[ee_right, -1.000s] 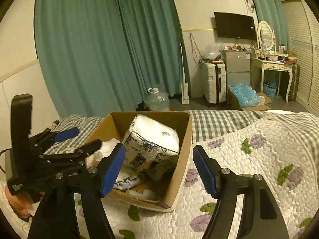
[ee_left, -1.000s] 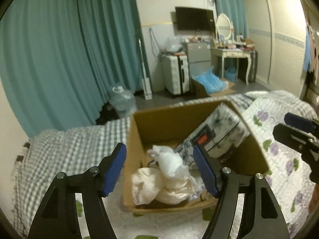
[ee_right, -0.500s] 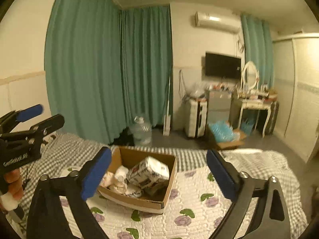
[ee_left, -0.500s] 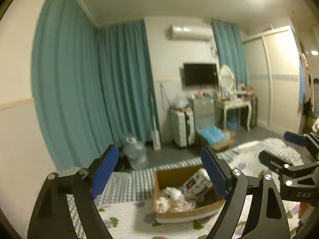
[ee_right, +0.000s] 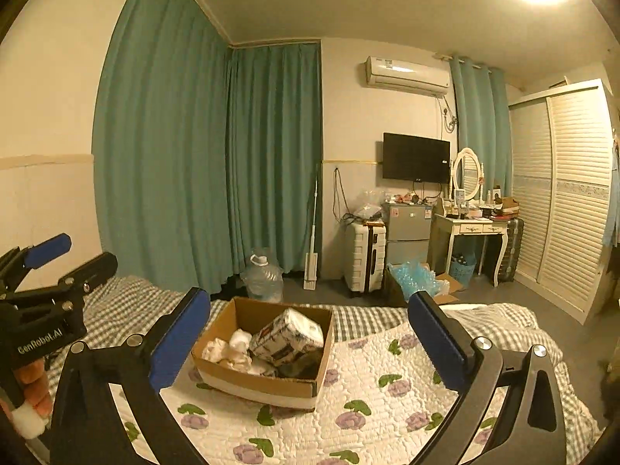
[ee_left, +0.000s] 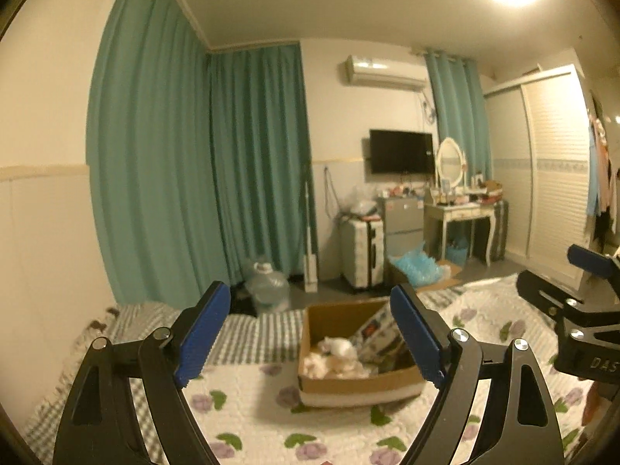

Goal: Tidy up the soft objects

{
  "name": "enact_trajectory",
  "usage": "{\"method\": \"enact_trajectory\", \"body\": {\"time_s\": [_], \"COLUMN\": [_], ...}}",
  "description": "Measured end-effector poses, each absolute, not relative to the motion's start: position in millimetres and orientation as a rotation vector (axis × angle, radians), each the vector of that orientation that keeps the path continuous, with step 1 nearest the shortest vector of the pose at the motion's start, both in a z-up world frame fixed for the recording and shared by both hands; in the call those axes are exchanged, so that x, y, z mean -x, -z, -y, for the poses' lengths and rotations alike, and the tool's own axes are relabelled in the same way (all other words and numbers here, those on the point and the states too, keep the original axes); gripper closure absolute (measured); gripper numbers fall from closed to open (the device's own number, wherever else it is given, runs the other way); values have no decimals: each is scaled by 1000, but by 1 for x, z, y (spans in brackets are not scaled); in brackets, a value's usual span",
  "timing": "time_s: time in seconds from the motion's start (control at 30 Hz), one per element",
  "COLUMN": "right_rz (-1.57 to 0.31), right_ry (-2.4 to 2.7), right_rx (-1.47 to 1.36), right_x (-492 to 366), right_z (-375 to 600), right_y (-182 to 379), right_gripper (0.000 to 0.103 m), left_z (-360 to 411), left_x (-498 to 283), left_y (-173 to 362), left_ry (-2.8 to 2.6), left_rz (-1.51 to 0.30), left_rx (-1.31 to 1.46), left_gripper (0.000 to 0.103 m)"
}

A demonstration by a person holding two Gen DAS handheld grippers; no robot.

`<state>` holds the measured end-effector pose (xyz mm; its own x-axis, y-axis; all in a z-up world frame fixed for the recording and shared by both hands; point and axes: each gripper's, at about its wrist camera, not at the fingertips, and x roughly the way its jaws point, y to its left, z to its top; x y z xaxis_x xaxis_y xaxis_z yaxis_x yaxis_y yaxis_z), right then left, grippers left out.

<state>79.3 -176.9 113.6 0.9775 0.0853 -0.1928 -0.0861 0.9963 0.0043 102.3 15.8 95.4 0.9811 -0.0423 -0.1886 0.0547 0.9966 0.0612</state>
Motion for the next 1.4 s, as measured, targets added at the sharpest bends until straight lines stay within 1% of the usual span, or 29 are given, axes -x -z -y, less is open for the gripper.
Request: {"method": "enact_trajectory", "body": {"time_s": [0.13, 0.23, 0.4, 0.7, 1.4], "right_rz": [-205, -257, -321, -359, -357], "right_ry": [-82, -96, -75, -83, -92], "right_rx": [-10, -28, -15, -21, -29], "right_x": [-99, -123, -145, -159, -155], "right_z": [179, 182, 183, 181, 182], "right_y": [-80, -52, -28, -15, -19], "right_gripper": [0, 0, 0, 0, 0], "left_z": [-8, -3, -4, -6, -4], "left_x": [-110, -121, -134, -142, -140], "left_y": [-68, -52, -34, -15, -17], "left_ry": [22, 24, 39, 50, 54], "left_rz": [-193, -221, -291, -343, -339], "left_rx": [-99, -112, -89, -79, -94], "left_gripper": [17, 17, 17, 17, 17]}}
